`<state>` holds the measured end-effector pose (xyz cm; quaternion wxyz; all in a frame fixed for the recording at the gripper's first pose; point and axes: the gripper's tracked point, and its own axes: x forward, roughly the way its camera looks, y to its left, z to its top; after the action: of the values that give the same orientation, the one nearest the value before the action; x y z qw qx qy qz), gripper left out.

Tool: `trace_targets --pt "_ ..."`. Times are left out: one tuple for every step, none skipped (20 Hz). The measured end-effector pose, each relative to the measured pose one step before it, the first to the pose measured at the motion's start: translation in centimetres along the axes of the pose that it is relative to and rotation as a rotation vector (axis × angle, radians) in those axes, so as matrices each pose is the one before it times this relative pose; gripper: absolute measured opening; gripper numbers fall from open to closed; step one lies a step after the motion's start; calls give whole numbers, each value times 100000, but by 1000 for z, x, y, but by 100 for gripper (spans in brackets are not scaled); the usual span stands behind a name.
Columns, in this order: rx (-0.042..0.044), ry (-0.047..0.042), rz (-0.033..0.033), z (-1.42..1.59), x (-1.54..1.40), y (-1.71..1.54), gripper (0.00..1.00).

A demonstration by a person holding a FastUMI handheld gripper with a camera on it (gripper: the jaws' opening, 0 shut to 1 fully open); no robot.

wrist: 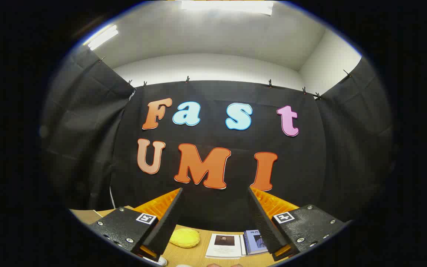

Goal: Open the storage box then place both shoes into the box .Put the left shoe in first, then the right shoe, with the right side of both shoes facing outward in a uniform manner.

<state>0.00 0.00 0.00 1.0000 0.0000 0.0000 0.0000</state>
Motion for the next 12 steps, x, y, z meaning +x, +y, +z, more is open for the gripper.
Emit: trace_targets --pt "400 56 137 -112 64 3 99" --pt "200 -10 180 -10 28 59 99" --pt "134 207 8 -11 38 52 99" --pt "35 168 345 -44 -75 77 99" --pt "-125 140 106 -36 -79 -2 99" --pt "-112 148 201 -12 32 63 99" --pt "-75 47 177 -35 -63 71 99" --pt "78 82 281 21 12 102 99" --pt "-55 19 192 -18 -12 79 99" --pt "-26 3 65 -6 -28 30 99" --pt "91 14 179 12 36 126 99" --pt "79 39 239 33 5 129 99"
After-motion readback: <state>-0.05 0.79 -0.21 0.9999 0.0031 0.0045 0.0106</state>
